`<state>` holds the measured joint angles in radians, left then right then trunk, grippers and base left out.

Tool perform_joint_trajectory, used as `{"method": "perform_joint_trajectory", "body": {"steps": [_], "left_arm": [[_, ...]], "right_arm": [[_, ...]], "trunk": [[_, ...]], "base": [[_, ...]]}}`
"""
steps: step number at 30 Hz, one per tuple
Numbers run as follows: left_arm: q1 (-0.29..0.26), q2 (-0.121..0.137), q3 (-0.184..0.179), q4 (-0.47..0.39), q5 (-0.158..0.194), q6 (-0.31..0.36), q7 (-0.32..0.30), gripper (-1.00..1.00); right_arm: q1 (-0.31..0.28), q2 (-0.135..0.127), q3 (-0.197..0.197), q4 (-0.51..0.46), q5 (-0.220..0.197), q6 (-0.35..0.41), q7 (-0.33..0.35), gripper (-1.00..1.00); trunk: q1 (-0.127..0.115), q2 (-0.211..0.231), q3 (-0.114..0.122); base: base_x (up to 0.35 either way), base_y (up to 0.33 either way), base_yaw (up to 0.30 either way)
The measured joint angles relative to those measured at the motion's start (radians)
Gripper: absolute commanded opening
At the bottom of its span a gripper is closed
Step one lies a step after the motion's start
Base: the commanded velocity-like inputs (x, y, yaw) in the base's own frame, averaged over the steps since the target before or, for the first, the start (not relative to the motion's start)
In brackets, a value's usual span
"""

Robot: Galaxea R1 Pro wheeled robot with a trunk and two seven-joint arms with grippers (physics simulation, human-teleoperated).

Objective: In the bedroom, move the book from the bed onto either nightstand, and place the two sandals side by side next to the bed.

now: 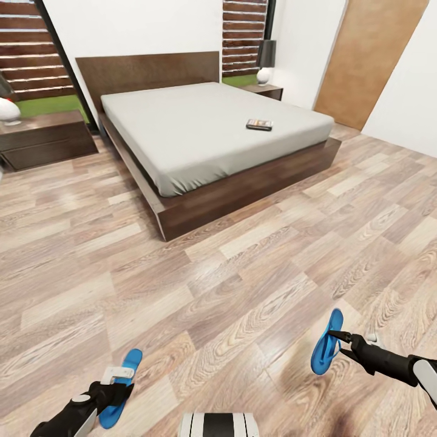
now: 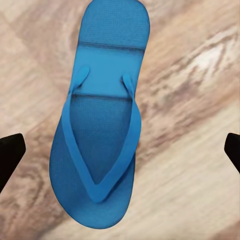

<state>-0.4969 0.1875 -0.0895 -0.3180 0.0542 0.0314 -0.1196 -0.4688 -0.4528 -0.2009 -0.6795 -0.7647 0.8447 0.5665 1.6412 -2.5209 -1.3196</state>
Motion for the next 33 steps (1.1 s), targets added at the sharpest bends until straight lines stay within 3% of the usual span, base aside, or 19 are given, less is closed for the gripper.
{"method": "perform_joint_trajectory", "body": {"steps": [22, 33], "left_arm": [[0.000, 0.000, 0.000, 0.000, 0.000, -0.001, 0.000, 1.00], [0.000, 0.000, 0.000, -0.001, 0.000, -0.024, 0.000, 1.00]], "right_arm": [[0.000, 0.000, 0.000, 0.000, 0.000, 0.000, 0.000, -1.00], [0.000, 0.000, 0.000, 0.000, -0.002, 0.000, 0.000, -1.00]], "trunk": [[0.010, -0.005, -0.085], [0.009, -0.005, -0.085]], "base": [[0.000, 0.000, 0.000], [0.050, 0.000, 0.000]]}}
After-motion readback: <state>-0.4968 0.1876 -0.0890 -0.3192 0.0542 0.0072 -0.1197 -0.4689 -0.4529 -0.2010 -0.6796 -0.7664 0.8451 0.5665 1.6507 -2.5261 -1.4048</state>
